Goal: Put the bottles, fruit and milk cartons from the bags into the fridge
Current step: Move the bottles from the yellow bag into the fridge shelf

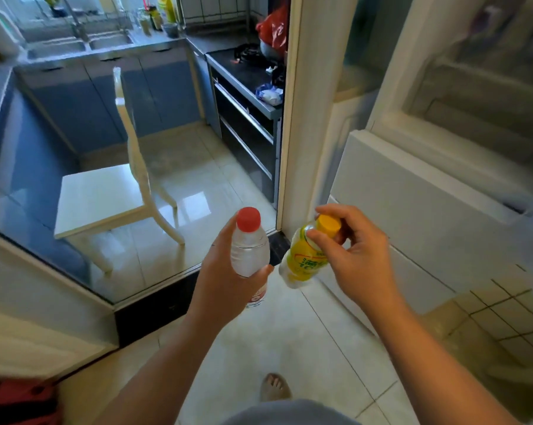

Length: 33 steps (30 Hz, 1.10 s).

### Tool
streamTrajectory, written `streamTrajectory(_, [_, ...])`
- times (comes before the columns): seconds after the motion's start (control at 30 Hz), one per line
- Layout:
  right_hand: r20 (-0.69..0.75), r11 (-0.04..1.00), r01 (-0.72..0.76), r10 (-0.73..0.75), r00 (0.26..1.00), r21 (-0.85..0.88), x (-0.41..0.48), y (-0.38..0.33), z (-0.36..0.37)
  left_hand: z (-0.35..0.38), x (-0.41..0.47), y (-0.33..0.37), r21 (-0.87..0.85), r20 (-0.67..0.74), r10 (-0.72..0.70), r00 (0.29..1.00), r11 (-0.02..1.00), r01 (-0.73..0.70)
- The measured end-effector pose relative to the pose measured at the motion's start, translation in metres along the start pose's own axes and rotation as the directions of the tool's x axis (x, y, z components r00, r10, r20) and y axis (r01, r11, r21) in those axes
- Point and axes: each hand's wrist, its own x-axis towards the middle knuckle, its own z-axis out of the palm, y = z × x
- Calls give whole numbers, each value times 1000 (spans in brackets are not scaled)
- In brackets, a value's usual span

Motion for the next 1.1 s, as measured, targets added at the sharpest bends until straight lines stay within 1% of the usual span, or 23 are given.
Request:
streamTrajectory(0.1, [-90,999,-39,37,995,-18,38,9,-15,20,44,13,5,11,58,998,998,-58])
streamTrajectory(0.17, [-152,998,-58,54,987,-25,60,14,-28,36,73,21,-11,49,104,993,995,-103])
streamTrajectory(0.3, [-278,996,-65,46,959,-62,94,24,-62,78,128,38,-124,167,183,969,979,-164])
streamTrajectory(0.4, [-382,988,-102,52,923,-113,114,32,-90,113,164,55,-216,221,271,937,950,-224])
streamTrajectory(0.53, [-534,972,-164,50,844,-169,144,44,-126,161,216,84,-285,301,364,882,917,-281])
streamTrajectory(0.6, [-596,967,-160,11,803,-199,162,49,-143,185,242,100,-337,334,397,855,897,-285])
streamTrajectory(0.73, [-701,954,-165,-63,710,-252,202,54,-175,230,297,141,-455,371,508,777,829,-325])
streamTrajectory(0.83, [-756,943,-163,-122,644,-290,237,51,-201,259,339,177,-513,346,598,723,766,-388])
streamTrajectory(0.97, [-814,932,-146,-206,543,-333,286,49,-236,293,394,223,-578,339,644,685,718,-389])
streamTrajectory(1.1, [-825,914,-131,-275,493,-383,329,46,-271,318,442,265,-614,305,693,654,668,-421])
